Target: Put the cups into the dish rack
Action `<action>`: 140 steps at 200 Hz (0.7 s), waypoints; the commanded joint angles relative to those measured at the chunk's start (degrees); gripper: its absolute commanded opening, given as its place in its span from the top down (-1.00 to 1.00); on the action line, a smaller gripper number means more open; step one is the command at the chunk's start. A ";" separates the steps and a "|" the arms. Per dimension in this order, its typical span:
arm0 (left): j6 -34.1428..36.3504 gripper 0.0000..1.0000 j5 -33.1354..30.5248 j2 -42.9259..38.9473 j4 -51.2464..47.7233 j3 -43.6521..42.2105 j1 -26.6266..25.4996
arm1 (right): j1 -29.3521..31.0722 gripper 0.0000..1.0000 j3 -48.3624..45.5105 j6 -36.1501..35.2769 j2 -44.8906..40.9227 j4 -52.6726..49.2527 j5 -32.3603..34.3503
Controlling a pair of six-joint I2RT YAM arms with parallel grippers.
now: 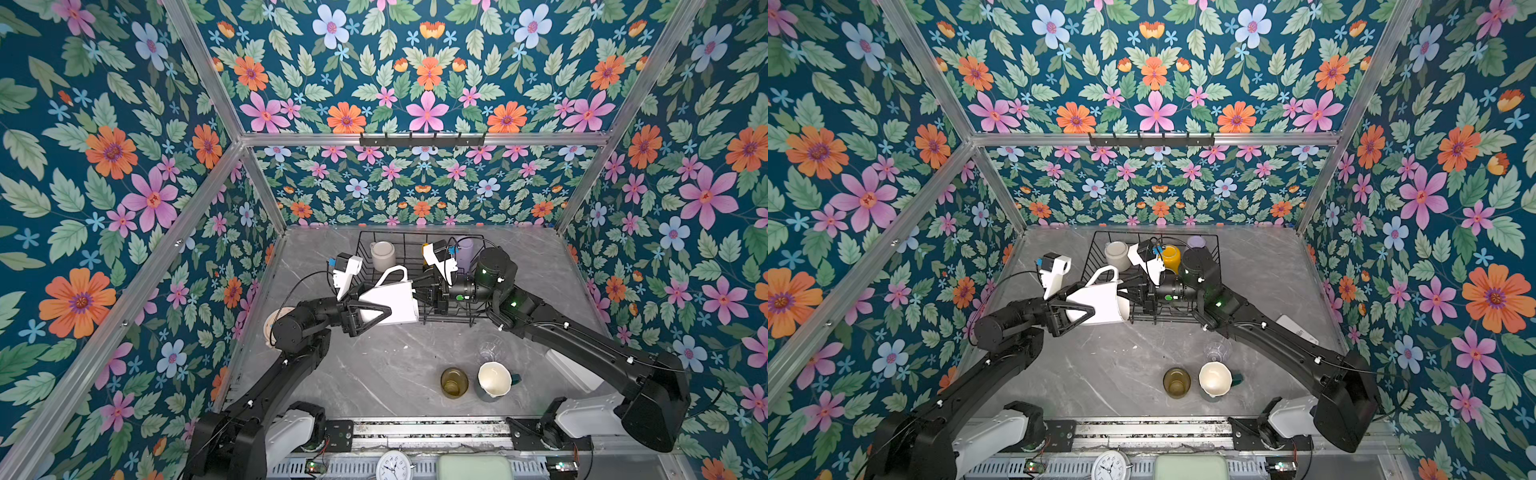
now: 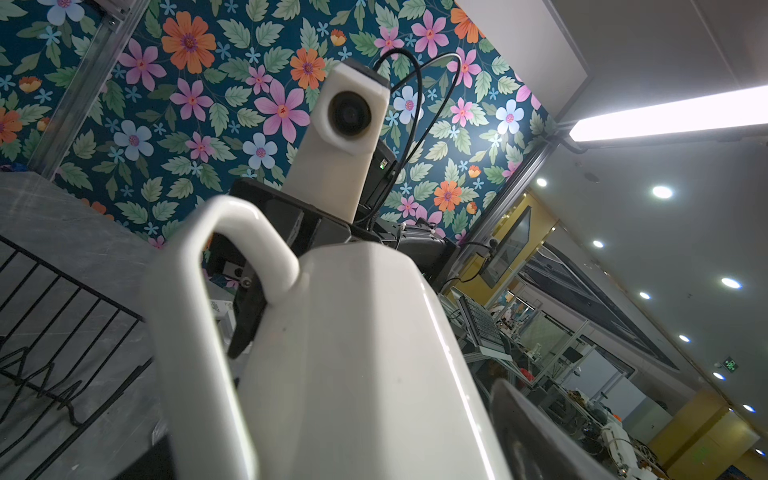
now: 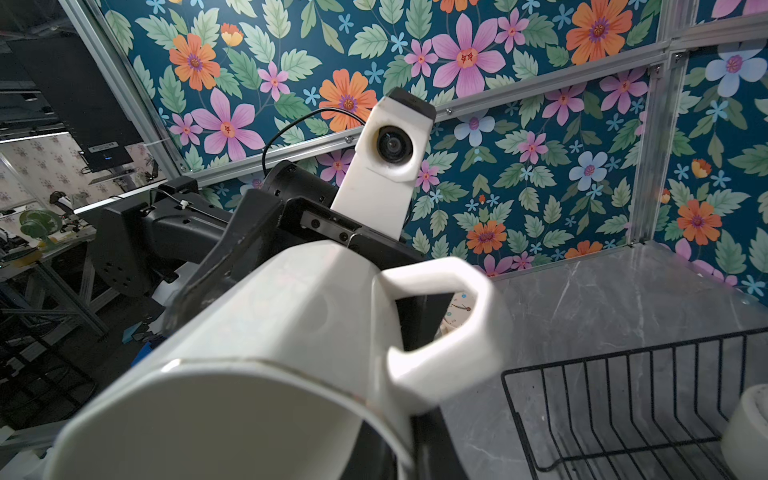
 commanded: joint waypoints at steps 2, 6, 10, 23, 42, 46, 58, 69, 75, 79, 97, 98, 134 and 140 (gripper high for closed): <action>-0.38 -0.75 5.68 -0.77 7.96 0.31 -0.59 | -0.15 1.00 0.52 0.36 1.10 0.96 10.70; -0.42 -0.72 5.69 -0.74 7.96 0.31 -0.58 | -0.16 1.00 0.53 0.44 1.13 0.94 10.70; -0.40 -0.70 5.74 -0.78 7.96 0.31 -0.58 | -0.20 1.00 0.59 0.56 1.17 0.98 10.70; -0.40 -0.62 5.69 -0.77 7.96 0.31 -0.60 | -0.16 1.00 0.61 0.52 1.27 0.89 10.86; -0.44 -0.50 5.61 -0.67 7.96 0.40 -0.56 | -0.17 1.00 0.61 0.51 1.35 0.33 11.69; -0.40 -0.47 5.58 -0.72 7.96 0.46 -0.55 | -0.20 1.00 0.61 0.58 1.35 0.15 11.87; -0.40 -0.35 5.44 -0.56 7.96 0.54 -0.58 | -0.14 1.00 0.53 0.72 1.26 -0.19 12.63; -0.32 -0.23 5.40 -0.28 7.96 0.57 -0.57 | -0.14 1.00 0.44 1.28 1.26 -0.55 13.31; -0.32 -0.14 5.34 -0.11 7.96 0.66 -0.56 | -0.14 1.00 0.44 1.49 1.29 -0.75 13.46; -0.32 -0.09 5.26 0.09 7.94 0.73 -0.51 | -0.15 1.00 0.44 1.55 1.33 -0.86 13.51; -0.40 0.04 5.04 0.77 8.00 1.05 -0.57 | -0.19 1.00 0.44 2.14 1.43 -1.21 13.94; -0.40 0.04 5.02 0.81 7.98 1.08 -0.54 | -0.19 1.00 0.40 2.20 1.44 -1.22 13.94; -0.49 0.39 4.58 1.90 8.05 2.13 -0.59 | -0.17 1.00 0.01 2.62 1.44 -1.78 14.90; -0.51 0.44 4.51 2.13 8.05 2.32 -0.54 | -0.17 1.00 0.08 2.70 1.44 -1.91 15.12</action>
